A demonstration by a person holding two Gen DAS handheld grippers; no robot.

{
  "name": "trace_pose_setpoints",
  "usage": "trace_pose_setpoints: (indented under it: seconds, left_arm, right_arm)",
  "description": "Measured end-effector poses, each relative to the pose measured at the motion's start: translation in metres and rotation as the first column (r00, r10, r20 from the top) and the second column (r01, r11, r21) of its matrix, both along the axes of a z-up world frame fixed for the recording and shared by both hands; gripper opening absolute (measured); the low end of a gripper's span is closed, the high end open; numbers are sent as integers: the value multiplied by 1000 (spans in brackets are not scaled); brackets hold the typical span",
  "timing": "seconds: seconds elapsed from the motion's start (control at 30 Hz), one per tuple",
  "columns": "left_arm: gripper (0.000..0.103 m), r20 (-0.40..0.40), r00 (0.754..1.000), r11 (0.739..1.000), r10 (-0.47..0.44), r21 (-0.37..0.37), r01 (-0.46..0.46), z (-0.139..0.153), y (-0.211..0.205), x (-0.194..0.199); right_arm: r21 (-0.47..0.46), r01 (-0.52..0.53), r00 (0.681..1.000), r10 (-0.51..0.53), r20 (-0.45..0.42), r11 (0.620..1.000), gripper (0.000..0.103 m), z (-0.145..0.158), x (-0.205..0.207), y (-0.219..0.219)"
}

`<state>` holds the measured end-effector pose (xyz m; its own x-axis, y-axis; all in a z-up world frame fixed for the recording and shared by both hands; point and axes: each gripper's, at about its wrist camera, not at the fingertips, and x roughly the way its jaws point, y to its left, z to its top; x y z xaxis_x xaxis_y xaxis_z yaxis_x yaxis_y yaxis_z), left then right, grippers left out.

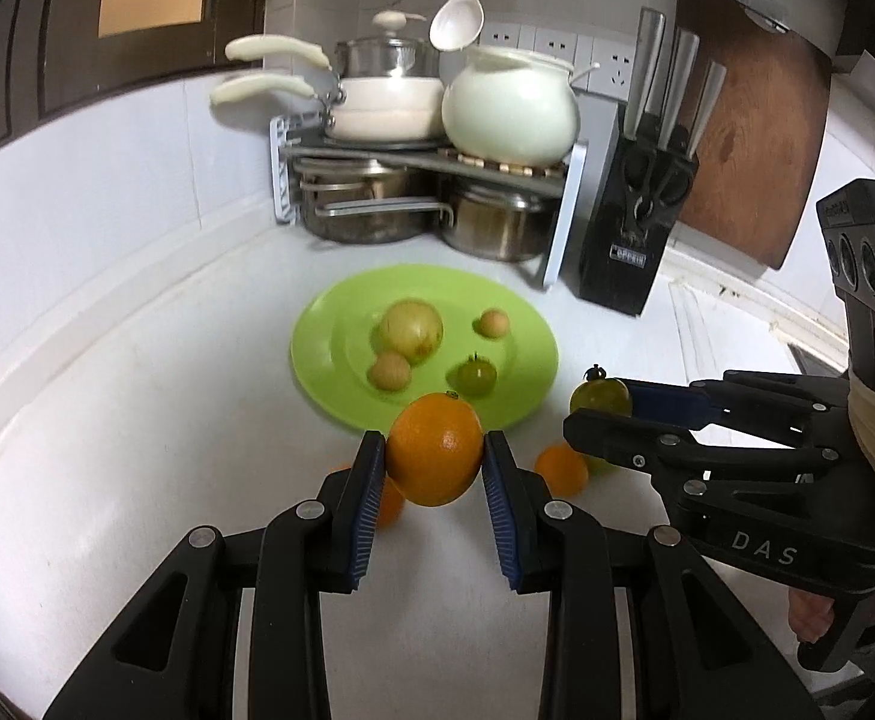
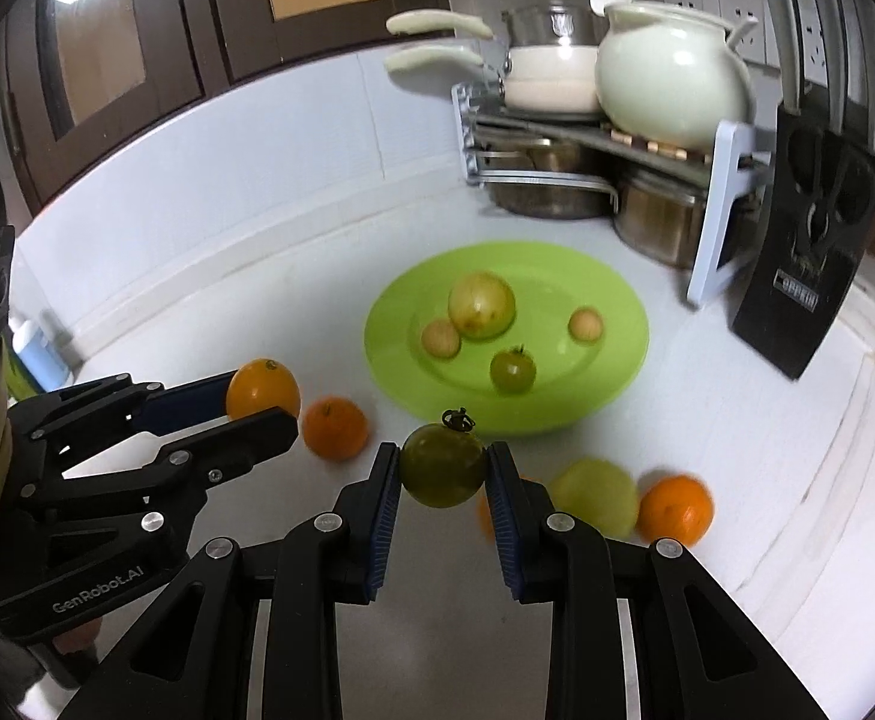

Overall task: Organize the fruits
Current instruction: 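Carry the orange and green tomato over the green plate and open both tools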

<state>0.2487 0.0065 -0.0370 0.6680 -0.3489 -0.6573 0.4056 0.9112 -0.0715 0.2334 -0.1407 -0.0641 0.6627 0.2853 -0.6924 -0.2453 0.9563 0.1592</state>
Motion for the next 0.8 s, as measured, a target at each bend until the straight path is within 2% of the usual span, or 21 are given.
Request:
trace_pose_setpoints:
  seconds: [0.33, 0.6, 0.8]
  left_arm:
    - [33, 50, 999, 1000, -17, 7, 17, 28, -12, 38]
    - [33, 6, 1000, 1000, -29, 3, 29, 33, -23, 82]
    - [33, -42, 999, 999, -33, 25, 34, 25, -31, 115]
  right_arm:
    - [5, -14, 999, 14, 50, 1000, 30, 29, 41, -13]
    - [-5, -27, 999, 27, 43, 1000, 30, 43, 86, -22]
    - [-22, -35, 999, 35, 6, 999, 30, 39, 121, -28]
